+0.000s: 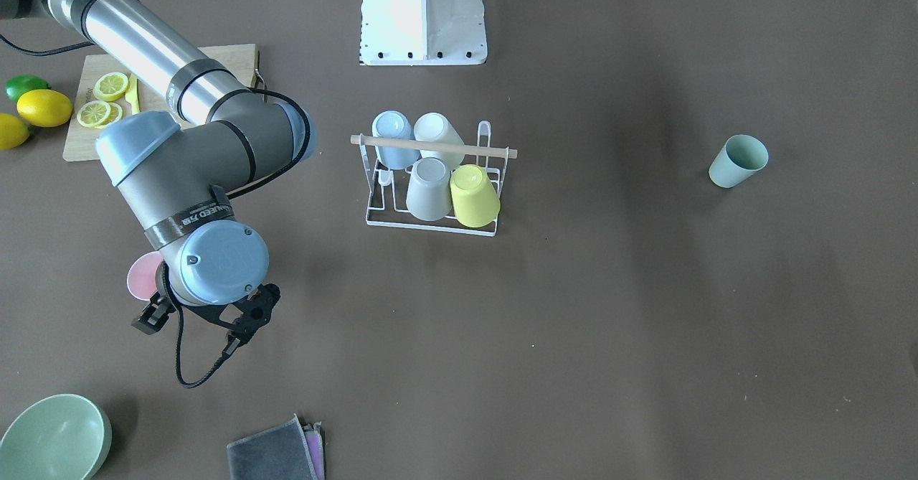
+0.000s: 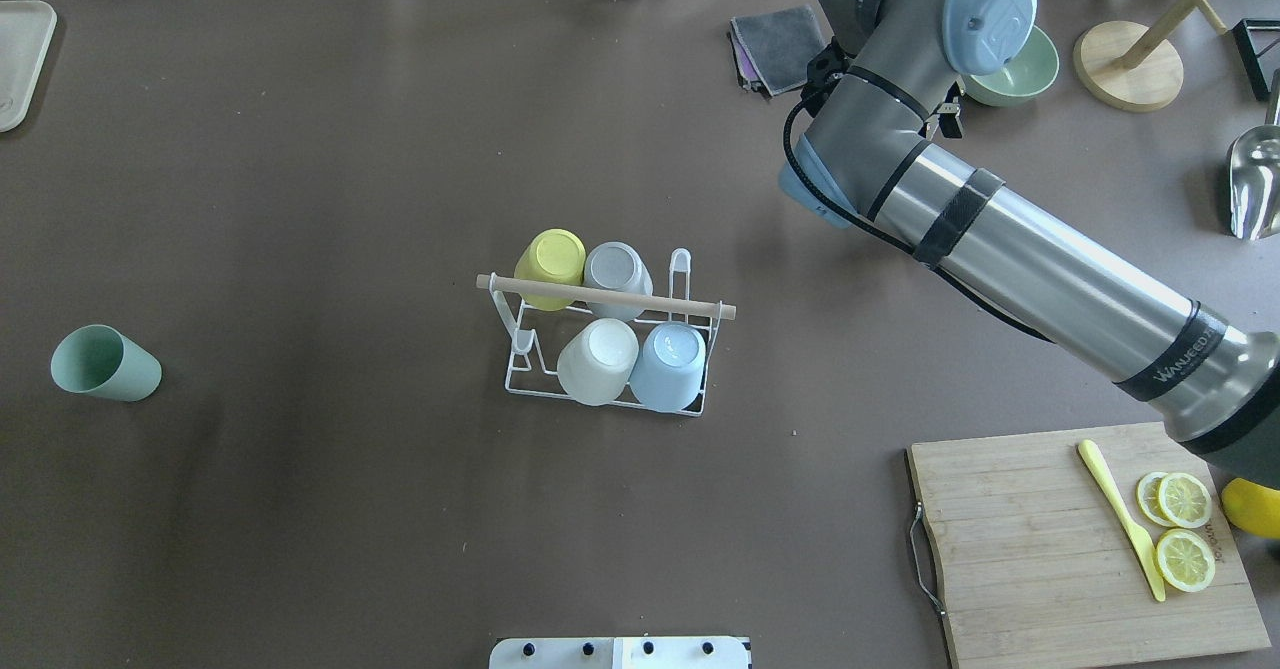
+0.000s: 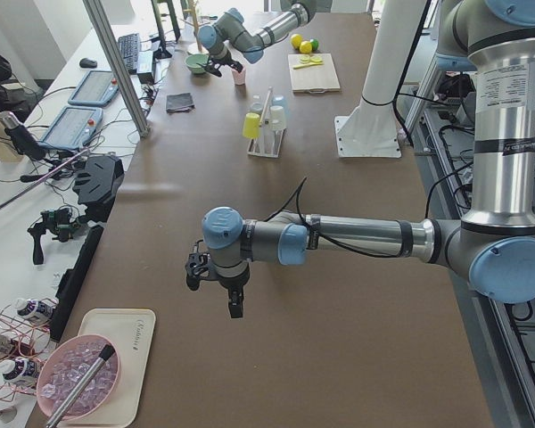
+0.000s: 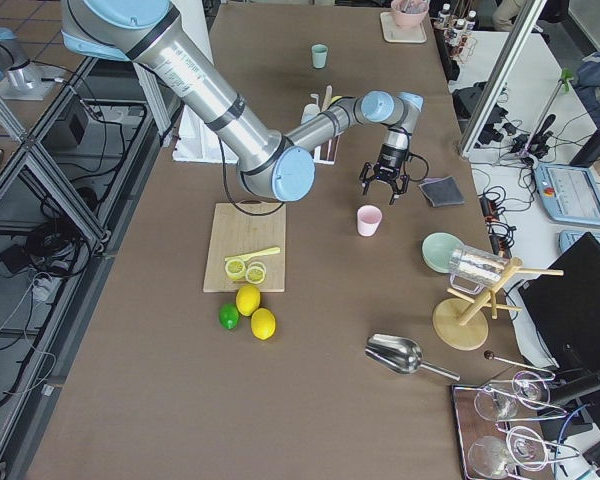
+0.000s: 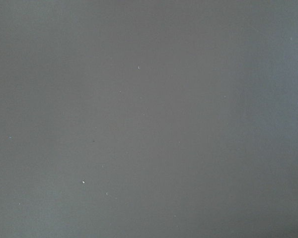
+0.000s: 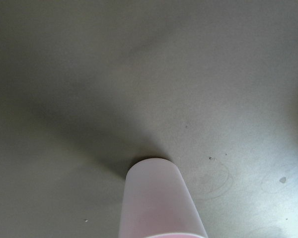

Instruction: Place cup on cup holder

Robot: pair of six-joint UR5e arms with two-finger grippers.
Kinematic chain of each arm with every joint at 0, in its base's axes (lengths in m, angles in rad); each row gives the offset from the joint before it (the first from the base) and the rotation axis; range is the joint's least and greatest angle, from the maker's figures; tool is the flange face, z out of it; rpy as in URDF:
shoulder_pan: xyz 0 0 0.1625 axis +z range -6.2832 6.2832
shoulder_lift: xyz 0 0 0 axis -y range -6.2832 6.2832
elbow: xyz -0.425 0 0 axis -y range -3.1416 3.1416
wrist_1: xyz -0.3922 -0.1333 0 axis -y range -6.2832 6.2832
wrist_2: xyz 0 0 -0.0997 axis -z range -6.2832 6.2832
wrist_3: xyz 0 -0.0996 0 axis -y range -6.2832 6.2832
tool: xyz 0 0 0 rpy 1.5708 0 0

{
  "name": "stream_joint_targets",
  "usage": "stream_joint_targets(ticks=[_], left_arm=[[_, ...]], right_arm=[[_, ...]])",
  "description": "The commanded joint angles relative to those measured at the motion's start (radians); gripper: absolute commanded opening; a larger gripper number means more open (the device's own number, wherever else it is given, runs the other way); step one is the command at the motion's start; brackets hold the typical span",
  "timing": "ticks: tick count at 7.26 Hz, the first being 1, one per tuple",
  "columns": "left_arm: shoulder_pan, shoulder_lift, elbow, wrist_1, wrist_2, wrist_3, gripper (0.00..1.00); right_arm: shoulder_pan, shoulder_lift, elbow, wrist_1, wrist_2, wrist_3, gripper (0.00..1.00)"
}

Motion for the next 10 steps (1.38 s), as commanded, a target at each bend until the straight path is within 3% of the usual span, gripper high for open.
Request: stream_joint_targets(ticks=[1,3,5,7,8,10], left_arm=[[0.055,-0.152,0.025,0.189,0.002,0.001,0.98],[0.08,-0.201,0.038,0.218,0.002,0.032,0.98],[0.109,-0.423,0.188,0.392,0.003,0.045,0.98],[0.174,-0.455,0.226,0.393,0.0,0.048,0.98],[0.293,-0.458,0.23,0.397,0.002,0.047,0.98],[0.316,-0.464,0.247,0.402,-0.008,0.047,0.98]], right_arm=[[-0.048,0.024,-0.053,0.003,-0.09,-0.059,1.0],[-0.078,0.025,-0.101,0.011,-0.142,-0.086,1.0],[-0.104,0.019,-0.138,0.034,-0.188,-0.105,1.0],[-0.124,0.012,-0.162,0.044,-0.23,-0.125,1.0],[-0.124,-0.001,-0.162,0.055,-0.245,-0.146,1.0],[-0.118,-0.021,-0.162,0.08,-0.273,-0.195,1.0]])
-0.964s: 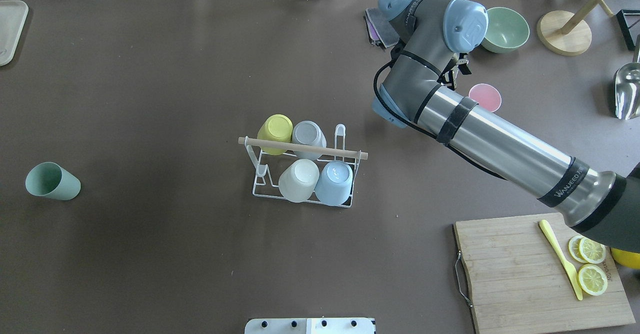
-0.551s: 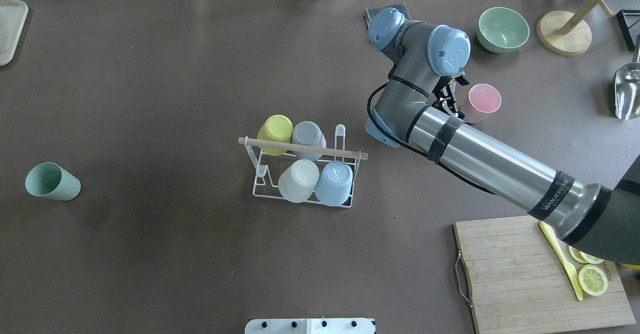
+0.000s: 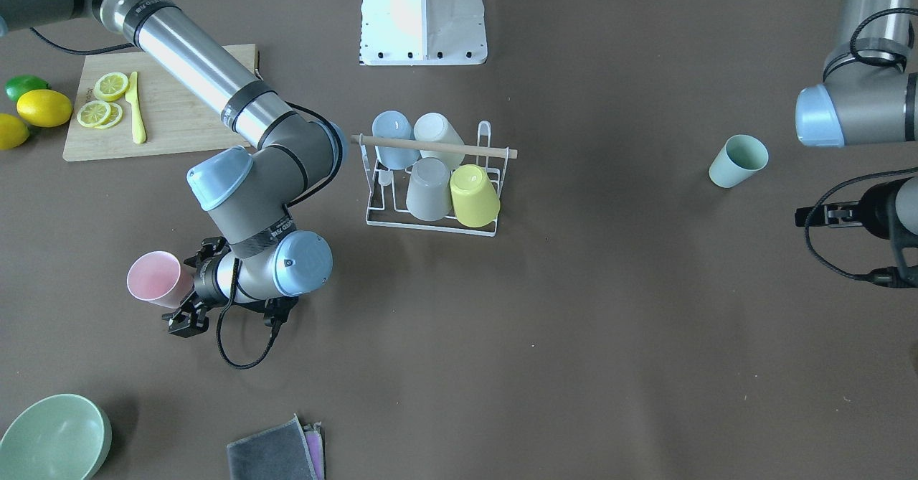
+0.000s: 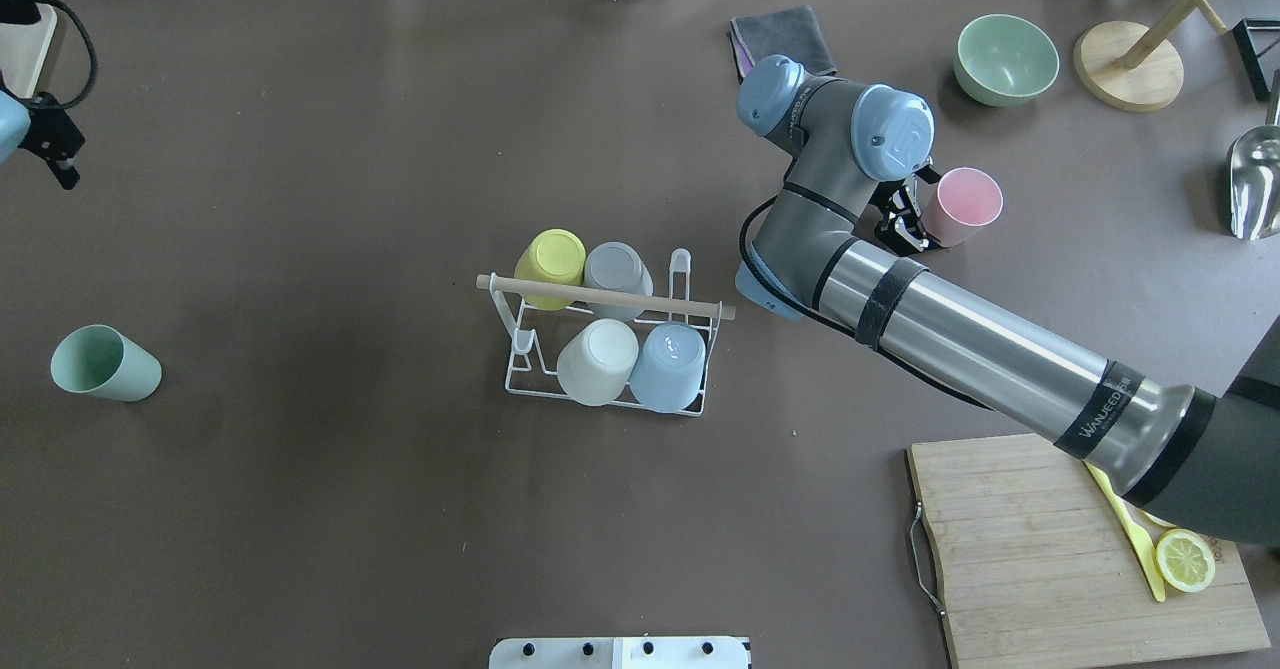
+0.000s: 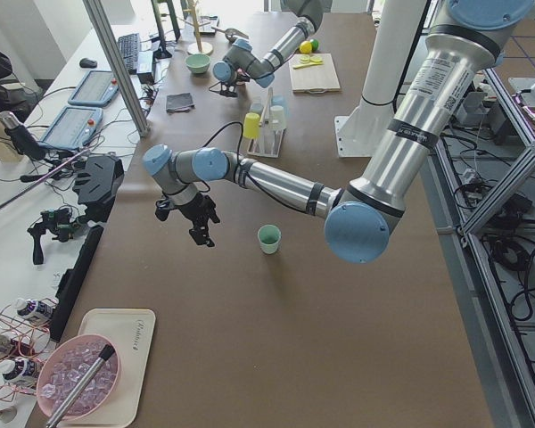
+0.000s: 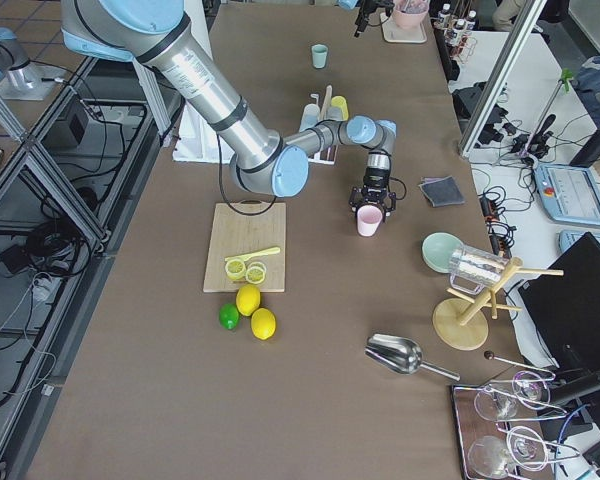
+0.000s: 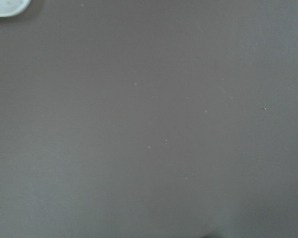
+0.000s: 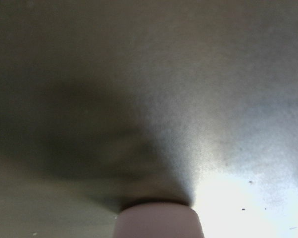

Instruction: Place cup on cup holder

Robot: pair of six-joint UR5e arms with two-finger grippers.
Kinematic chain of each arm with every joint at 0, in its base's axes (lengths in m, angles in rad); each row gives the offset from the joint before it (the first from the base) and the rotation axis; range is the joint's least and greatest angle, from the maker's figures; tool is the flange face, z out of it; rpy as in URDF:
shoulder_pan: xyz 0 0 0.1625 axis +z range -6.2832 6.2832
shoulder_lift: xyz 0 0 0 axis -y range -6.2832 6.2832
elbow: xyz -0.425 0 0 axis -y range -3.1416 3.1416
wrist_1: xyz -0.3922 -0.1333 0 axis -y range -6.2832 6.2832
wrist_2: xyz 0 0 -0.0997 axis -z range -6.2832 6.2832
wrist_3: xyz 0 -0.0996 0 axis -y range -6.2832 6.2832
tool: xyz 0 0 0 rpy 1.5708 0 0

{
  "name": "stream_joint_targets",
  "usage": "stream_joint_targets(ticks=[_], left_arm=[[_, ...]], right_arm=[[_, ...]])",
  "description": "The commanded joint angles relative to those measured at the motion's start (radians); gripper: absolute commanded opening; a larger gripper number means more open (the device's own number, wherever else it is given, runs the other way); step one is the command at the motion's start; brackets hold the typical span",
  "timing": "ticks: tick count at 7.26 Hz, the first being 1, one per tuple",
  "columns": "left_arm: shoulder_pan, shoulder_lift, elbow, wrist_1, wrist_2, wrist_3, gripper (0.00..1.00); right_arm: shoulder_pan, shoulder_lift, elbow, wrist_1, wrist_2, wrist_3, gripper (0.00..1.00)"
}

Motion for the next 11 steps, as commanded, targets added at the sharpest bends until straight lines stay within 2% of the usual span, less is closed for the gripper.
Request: stream_joint_targets(ticks=[1,3,5,7,9,10,11], left_arm=[[0.037,-0.005,0.035,0.002,-0.012,0.0,0.98],[0.04,0.008,0.057,0.013,-0.012,0.008,0.98],[0.043,-0.006,0.162,0.028,-0.122,0.074,0.98],[0.061,-0.056,0.237,0.059,-0.144,0.084,0.98],[0.109,-0.064,0.241,0.099,-0.16,0.084,0.98],[0.129,-0.064,0.244,0.107,-0.16,0.086,0.98],[0.146,-0.064,0.248,0.119,-0.16,0.09,0.98]], right_arm=[[0.009,-0.022,-0.001,0.017,-0.019,-0.04,1.0],[0.009,-0.04,0.002,0.032,-0.019,-0.043,1.0],[0.015,-0.054,0.008,0.034,-0.019,-0.052,1.0],[0.022,-0.056,0.012,0.034,-0.019,-0.062,1.0],[0.028,-0.063,0.015,0.034,-0.019,-0.063,0.99],[0.029,-0.065,0.018,0.034,-0.019,-0.063,0.93],[0.029,-0.083,0.047,0.034,-0.019,-0.06,0.82]])
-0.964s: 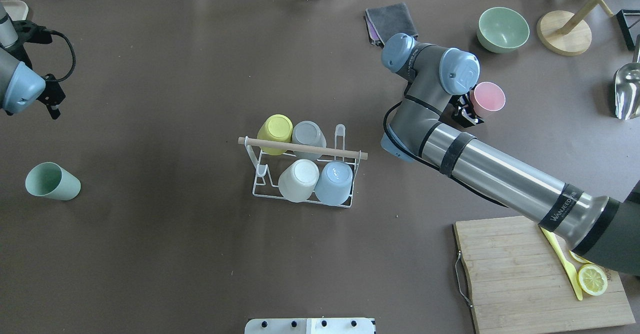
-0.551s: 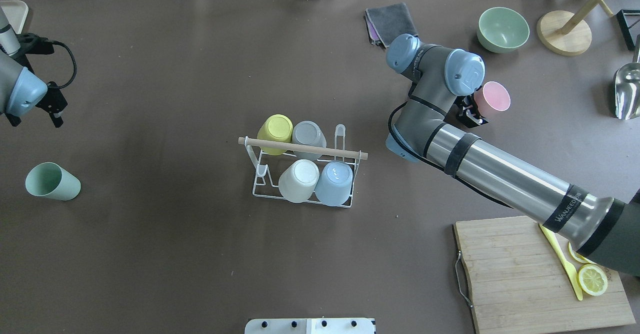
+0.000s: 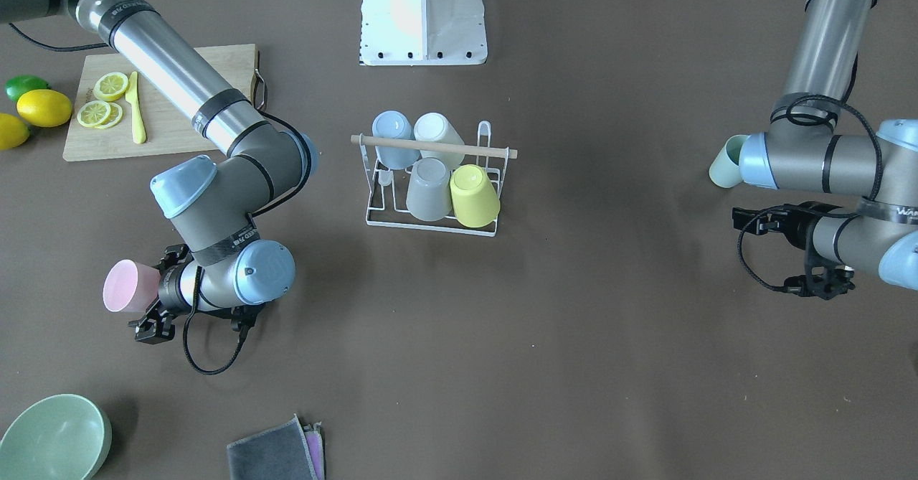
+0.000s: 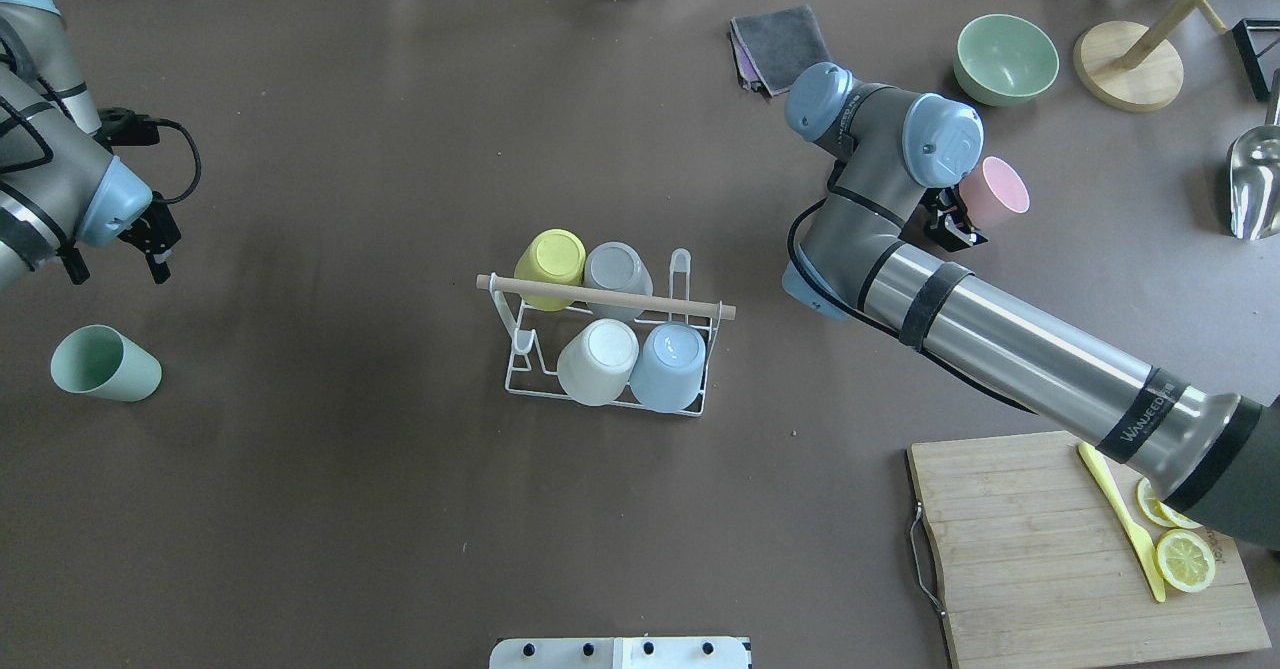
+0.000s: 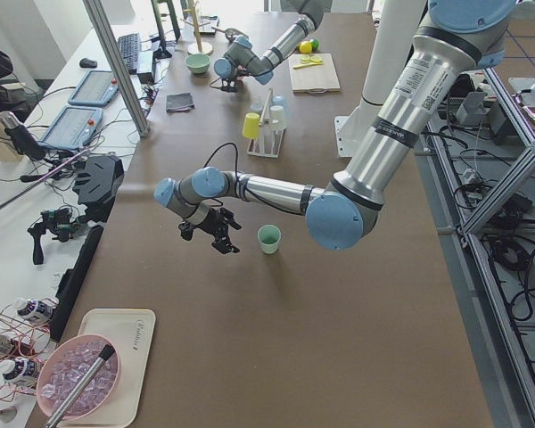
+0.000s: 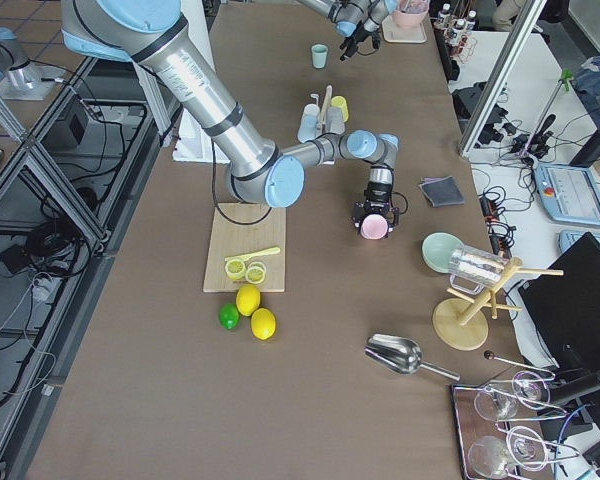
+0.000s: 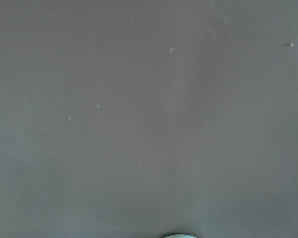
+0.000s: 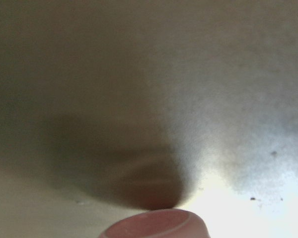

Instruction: Place cup on cup holder

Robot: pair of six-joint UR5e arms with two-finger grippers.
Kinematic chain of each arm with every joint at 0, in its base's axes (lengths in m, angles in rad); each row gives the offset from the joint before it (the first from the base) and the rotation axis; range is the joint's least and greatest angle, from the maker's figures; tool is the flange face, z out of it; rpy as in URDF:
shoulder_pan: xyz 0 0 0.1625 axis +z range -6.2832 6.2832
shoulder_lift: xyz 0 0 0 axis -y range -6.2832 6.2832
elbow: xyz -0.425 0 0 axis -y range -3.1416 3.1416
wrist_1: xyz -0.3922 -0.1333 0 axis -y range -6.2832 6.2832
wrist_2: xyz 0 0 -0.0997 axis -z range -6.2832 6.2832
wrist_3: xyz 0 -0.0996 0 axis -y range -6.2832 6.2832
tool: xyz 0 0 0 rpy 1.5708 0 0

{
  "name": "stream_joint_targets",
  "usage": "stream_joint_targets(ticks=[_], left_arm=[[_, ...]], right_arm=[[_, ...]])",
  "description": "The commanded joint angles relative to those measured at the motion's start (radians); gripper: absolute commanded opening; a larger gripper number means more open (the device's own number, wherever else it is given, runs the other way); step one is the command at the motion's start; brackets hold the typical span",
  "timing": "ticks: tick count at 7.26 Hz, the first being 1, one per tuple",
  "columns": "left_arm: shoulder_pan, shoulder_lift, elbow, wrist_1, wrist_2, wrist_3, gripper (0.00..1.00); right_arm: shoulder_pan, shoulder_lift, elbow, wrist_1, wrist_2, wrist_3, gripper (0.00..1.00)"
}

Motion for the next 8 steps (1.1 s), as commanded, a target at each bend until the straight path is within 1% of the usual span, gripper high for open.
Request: stream_joint_targets(ticks=[1,2,3,4,5,6,8], left_arm=[[0.039,0.002,0.007,0.043,-0.002,0.048,0.98],[0.041,-0.001,0.016,0.09,-0.002,0.109,0.98],[0.042,-0.001,0.016,0.119,-0.002,0.142,0.98],[0.042,-0.001,0.023,0.139,-0.001,0.188,0.98],[0.05,-0.001,0.027,0.173,-0.002,0.223,0.98],[0.053,-0.001,0.032,0.175,-0.002,0.224,0.98],[0.058,-0.004,0.032,0.23,-0.004,0.234,0.98]], right_arm=[[0.001,-0.031,0.048,-0.003,0.0,0.008,0.5],[0.003,-0.031,0.058,-0.011,-0.002,0.008,0.04],[0.018,-0.043,0.085,-0.011,-0.003,0.005,0.0],[0.029,-0.065,0.129,-0.014,0.0,0.004,0.0],[0.055,-0.068,0.172,-0.047,0.006,-0.001,0.0],[0.096,-0.088,0.24,-0.063,0.023,-0.031,0.0],[0.174,-0.19,0.439,-0.063,0.144,-0.028,0.0]])
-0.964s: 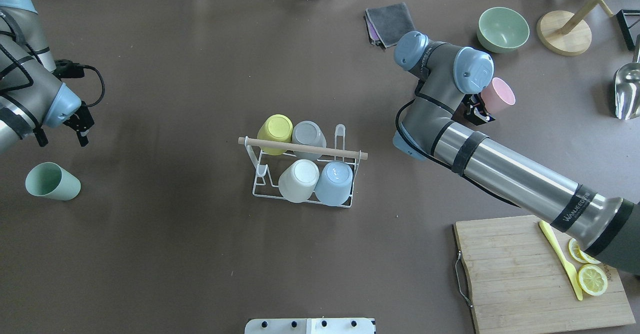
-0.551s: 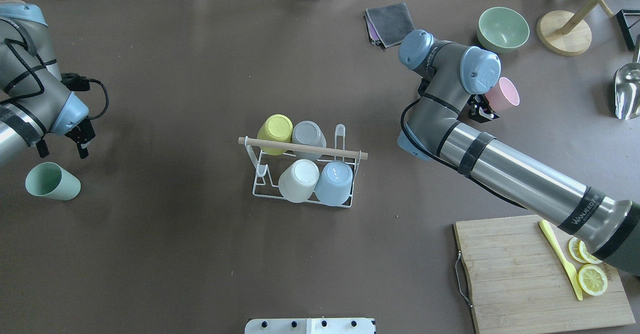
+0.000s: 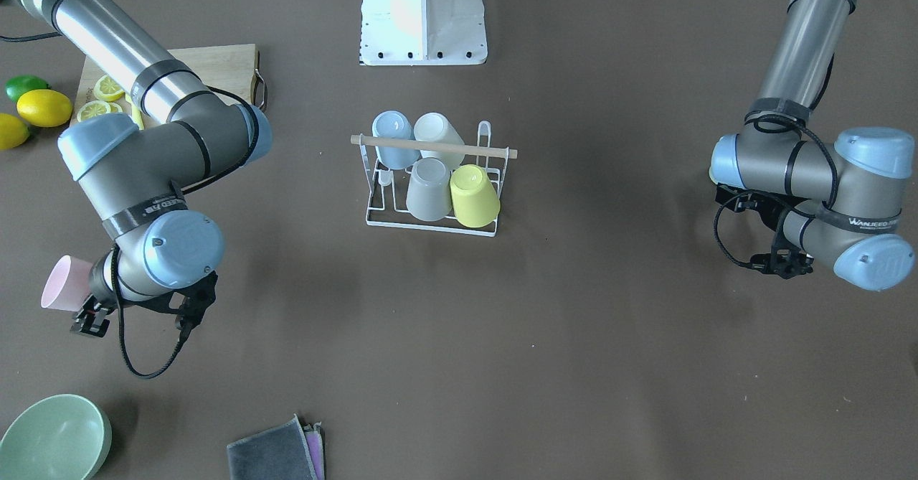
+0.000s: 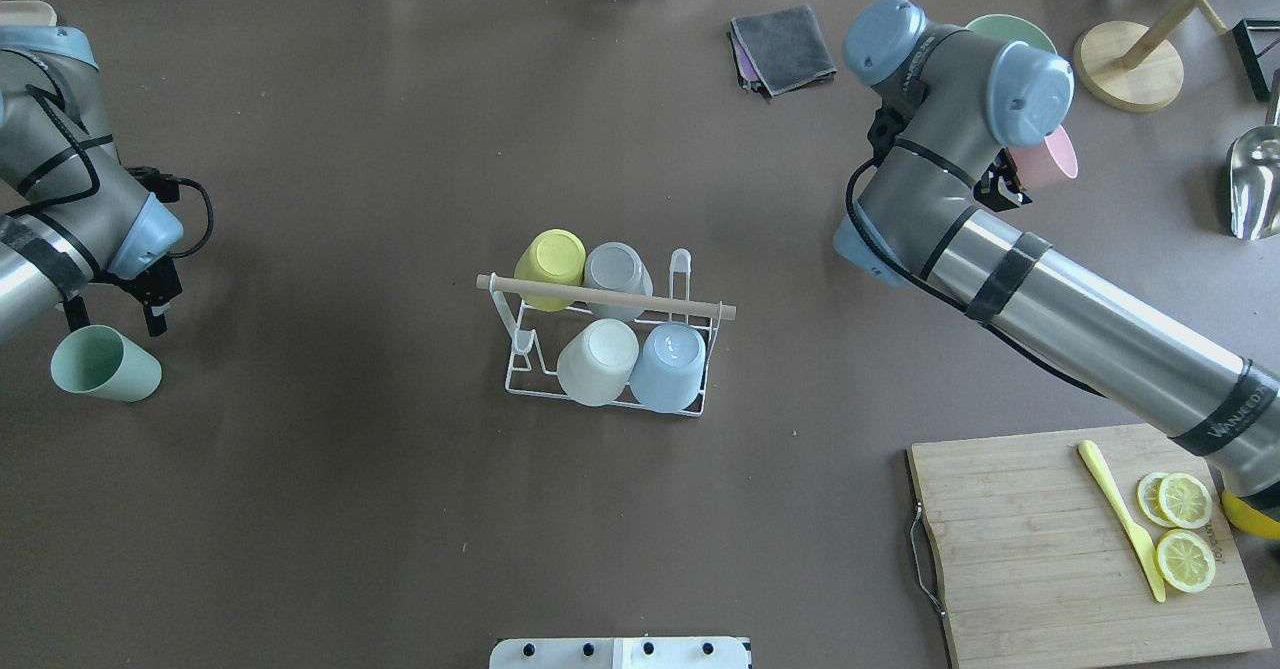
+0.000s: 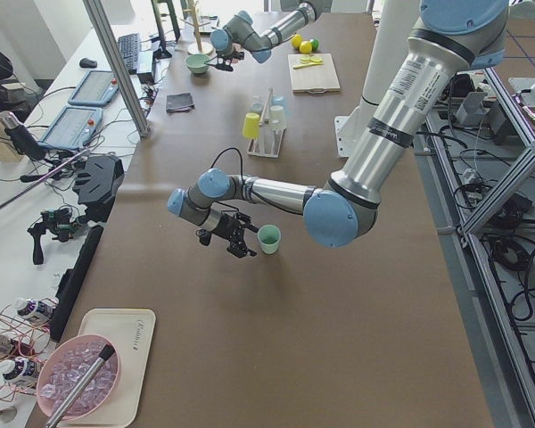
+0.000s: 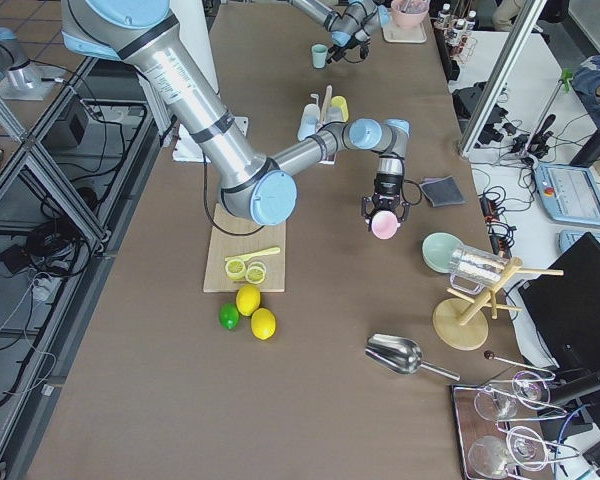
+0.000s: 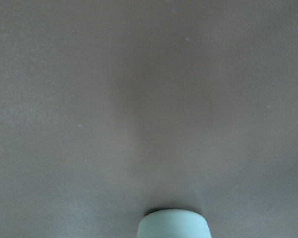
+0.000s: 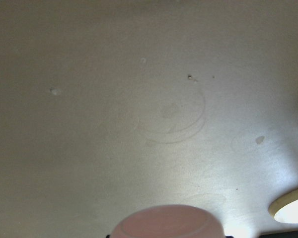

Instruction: Place cup on cup holder

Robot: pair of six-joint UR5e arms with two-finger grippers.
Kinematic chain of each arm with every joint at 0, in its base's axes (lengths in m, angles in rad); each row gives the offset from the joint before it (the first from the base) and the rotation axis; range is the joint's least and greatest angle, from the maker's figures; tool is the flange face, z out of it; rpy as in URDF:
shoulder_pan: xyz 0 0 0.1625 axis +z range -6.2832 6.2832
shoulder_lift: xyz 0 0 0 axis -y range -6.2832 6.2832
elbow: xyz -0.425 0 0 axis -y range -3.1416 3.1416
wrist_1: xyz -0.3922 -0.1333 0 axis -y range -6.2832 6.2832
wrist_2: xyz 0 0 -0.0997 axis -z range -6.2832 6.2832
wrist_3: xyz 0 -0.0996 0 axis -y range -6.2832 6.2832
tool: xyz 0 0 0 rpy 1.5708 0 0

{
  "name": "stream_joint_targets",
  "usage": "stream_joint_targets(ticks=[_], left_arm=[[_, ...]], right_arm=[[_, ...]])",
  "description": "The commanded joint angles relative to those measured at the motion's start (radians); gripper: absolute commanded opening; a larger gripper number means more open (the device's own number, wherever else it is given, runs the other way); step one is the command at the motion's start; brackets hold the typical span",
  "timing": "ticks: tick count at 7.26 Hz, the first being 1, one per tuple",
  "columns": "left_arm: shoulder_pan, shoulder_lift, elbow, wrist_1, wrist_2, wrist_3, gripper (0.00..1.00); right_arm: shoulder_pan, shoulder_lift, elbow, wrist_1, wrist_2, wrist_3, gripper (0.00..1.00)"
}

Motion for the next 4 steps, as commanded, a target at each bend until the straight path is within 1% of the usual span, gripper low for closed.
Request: stream_joint_targets(ticks=[1,2,3,4], left_arm=[[0.007,-0.002,0.006,0.037,-0.006,0.013,0.98],[0.019,-0.002,0.017,0.037,-0.006,0.013,0.98],[0.021,-0.002,0.02,0.038,-0.006,0.013,0.98],[0.024,-0.002,0.026,0.038,-0.007,0.013,0.98]], right_arm=[[0.105,-0.082,0.176,-0.002,0.153,0.003,0.0],[0.189,-0.085,0.187,0.004,0.283,0.004,0.0],[0.246,-0.09,0.192,0.006,0.401,0.003,0.0],[0.3,-0.105,0.225,0.006,0.463,-0.002,0.0]])
